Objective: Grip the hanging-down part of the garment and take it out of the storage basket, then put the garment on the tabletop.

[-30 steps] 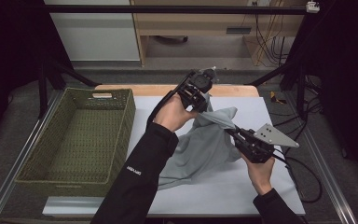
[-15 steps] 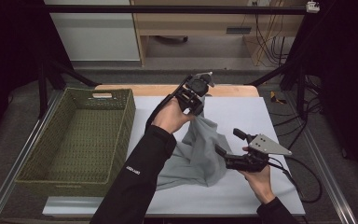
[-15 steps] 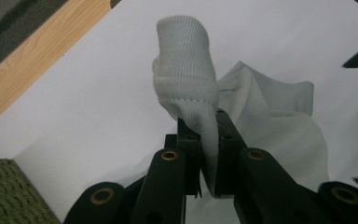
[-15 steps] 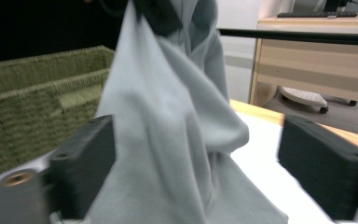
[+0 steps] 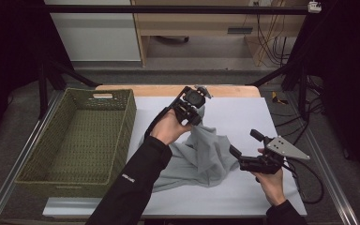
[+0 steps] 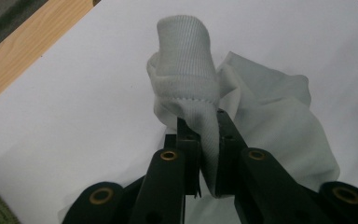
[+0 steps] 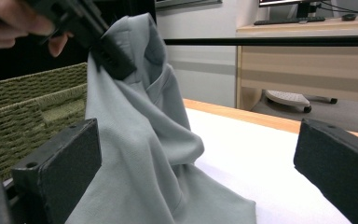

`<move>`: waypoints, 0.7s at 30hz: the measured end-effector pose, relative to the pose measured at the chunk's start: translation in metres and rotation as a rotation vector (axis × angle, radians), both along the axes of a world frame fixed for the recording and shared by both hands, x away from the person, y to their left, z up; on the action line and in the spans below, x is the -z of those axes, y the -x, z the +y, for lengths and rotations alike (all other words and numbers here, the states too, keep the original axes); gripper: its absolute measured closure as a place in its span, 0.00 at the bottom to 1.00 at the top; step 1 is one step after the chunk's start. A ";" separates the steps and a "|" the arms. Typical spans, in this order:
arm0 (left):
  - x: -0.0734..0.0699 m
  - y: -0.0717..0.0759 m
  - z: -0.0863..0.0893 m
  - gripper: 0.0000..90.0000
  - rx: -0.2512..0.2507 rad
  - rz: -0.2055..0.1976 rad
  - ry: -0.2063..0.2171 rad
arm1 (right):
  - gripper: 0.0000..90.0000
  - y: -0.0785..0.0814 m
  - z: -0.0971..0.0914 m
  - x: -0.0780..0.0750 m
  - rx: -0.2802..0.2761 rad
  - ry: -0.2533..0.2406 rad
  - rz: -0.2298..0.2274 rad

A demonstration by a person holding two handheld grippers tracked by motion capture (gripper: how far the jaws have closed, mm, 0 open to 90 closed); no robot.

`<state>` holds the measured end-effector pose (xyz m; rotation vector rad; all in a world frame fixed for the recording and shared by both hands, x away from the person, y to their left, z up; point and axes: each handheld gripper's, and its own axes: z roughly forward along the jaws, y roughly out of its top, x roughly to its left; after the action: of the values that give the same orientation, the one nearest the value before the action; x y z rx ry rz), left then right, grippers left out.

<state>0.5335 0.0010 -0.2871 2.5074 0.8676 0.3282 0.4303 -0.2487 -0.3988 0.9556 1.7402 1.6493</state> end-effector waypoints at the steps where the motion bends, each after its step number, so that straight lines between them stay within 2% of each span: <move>1: 0.000 0.000 0.000 0.92 0.000 0.000 0.000 | 0.01 0.000 0.000 0.000 0.000 0.000 0.000; 2: 0.007 0.004 0.001 0.92 0.002 -0.009 0.028 | 0.01 0.002 -0.003 0.001 0.004 -0.001 0.010; 5: 0.013 0.007 0.001 0.92 0.010 -0.017 0.047 | 0.01 0.001 -0.005 0.002 0.010 -0.009 0.010; 6: 0.018 0.010 0.002 0.92 0.019 -0.023 0.063 | 0.01 0.000 -0.009 0.005 0.011 0.020 -0.007; 7: 0.018 0.010 0.002 0.92 0.019 -0.023 0.063 | 0.01 0.000 -0.009 0.005 0.011 0.020 -0.007; 8: 0.023 0.012 0.003 0.91 0.028 -0.033 0.084 | 0.01 0.002 -0.010 0.006 0.019 0.007 0.016; 10: 0.025 0.012 0.003 0.91 0.031 -0.028 0.097 | 0.01 0.003 -0.011 0.006 0.017 0.009 0.015; 11: 0.031 0.014 0.004 0.91 0.022 -0.055 0.123 | 0.01 0.003 -0.012 0.007 0.022 0.009 0.017; 16: 0.049 0.017 0.006 0.88 0.013 -0.059 0.175 | 0.01 0.005 -0.017 0.008 0.027 0.002 0.011; 19: 0.056 0.017 0.007 0.87 0.019 -0.049 0.177 | 0.01 0.005 -0.018 0.008 0.033 -0.004 0.023; 20: 0.063 0.017 0.006 0.87 0.018 -0.047 0.189 | 0.01 0.005 -0.019 0.010 0.024 0.009 0.006; 21: 0.063 0.017 0.006 0.87 0.018 -0.047 0.189 | 0.01 0.005 -0.019 0.010 0.024 0.009 0.006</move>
<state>0.5163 0.0073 -0.3496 2.3227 0.8171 0.2837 0.4254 -0.2680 -0.4086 0.9744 1.7320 1.6234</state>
